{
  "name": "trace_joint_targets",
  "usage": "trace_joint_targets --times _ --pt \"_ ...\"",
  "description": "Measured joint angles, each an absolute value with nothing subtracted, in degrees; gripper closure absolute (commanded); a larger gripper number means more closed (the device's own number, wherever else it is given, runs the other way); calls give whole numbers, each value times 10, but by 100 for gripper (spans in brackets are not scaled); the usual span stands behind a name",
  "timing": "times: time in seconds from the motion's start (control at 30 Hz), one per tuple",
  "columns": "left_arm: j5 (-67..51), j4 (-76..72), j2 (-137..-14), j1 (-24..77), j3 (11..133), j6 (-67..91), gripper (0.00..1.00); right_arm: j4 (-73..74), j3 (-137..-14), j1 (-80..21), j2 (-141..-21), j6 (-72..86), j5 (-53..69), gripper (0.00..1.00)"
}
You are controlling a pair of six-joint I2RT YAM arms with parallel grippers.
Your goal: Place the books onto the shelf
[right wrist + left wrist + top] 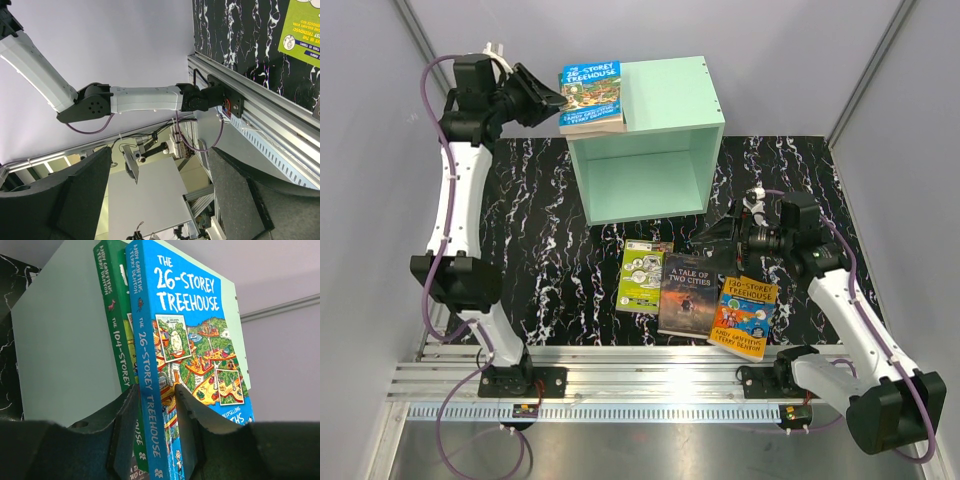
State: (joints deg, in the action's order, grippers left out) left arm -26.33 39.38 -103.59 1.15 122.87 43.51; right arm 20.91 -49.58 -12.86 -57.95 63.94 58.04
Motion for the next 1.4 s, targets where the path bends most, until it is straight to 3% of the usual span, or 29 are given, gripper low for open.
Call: trace_joint_targets --times 0.17,0.4,0.5,0.53,0.67,0.87,1.0,1.17,1.4 --pt "-233 393 -978 4 1165 431 62 216 -501 -128 -583 631 580 14" --pt "-187 413 -762 -75 1006 402 59 235 -515 -122 -585 612 580 14" --pt "-187 406 -663 -71 914 381 50 244 -515 -120 -597 608 579 14" --pt "-189 407 -632 -69 873 375 42 248 -515 -120 -600 607 577 14" --pt "-208 397 -531 -56 695 375 25 272 -515 -120 -610 591 563 14" --pt "-221 352 -451 79 451 435 5 413 -553 -119 -686 489 490 14" --pt "-213 303 -474 211 410 469 1 435 -532 -116 -743 456 463 14" --pt "-207 187 -594 350 412 496 1 415 -467 -113 -780 446 448 14" --pt "-196 89 -766 463 415 535 1 379 -427 -112 -861 410 415 15"
